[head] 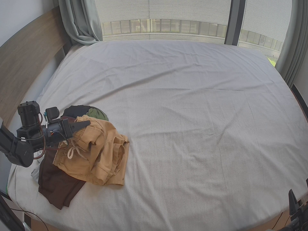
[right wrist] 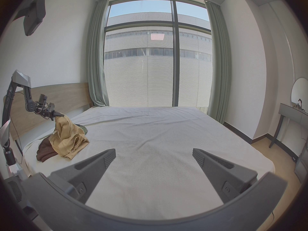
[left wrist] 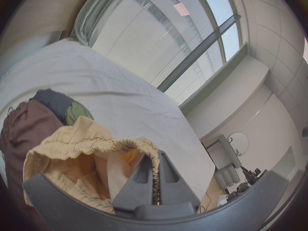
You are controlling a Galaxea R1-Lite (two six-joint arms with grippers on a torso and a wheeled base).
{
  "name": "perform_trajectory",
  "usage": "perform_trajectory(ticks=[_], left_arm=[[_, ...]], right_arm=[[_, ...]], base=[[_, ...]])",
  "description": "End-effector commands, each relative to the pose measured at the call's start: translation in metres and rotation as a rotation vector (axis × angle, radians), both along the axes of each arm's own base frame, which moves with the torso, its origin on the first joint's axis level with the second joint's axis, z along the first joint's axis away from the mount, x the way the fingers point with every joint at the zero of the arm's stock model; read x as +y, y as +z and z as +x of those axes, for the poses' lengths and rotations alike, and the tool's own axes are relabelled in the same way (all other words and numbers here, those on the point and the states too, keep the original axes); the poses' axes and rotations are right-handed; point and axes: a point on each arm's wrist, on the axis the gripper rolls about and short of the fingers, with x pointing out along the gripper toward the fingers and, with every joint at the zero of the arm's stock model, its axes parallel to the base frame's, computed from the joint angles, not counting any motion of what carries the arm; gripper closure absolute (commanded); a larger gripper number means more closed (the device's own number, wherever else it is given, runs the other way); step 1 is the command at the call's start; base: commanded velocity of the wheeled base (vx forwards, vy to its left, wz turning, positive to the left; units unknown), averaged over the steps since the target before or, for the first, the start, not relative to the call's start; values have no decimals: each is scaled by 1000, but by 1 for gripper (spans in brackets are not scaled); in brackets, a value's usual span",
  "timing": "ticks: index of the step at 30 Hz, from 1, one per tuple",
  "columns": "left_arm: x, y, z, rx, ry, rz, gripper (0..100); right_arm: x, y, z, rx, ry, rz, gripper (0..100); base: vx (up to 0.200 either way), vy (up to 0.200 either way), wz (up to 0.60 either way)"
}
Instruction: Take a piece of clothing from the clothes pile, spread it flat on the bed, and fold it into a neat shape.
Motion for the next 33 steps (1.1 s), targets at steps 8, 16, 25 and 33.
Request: perform_trajectory(ticks=[8, 16, 25, 33], left_arm=[[-9, 6, -19, -103, -22, -58, 100], [-27, 19, -22, -111, -72, -134, 100], [-61, 34, -32, -105, -84, -202, 100], [-79, 47, -29, -71, -30, -319, 100]], right_arm=[[0, -5, 0, 4, 2, 0, 0], [0, -5, 0, 4, 2, 0, 0], [0, -5, 0, 4, 2, 3, 0], [0, -5, 0, 4, 2, 3, 0]], base=[[0, 0, 0], [0, 0, 0], [0, 0, 0], [0, 0, 0]])
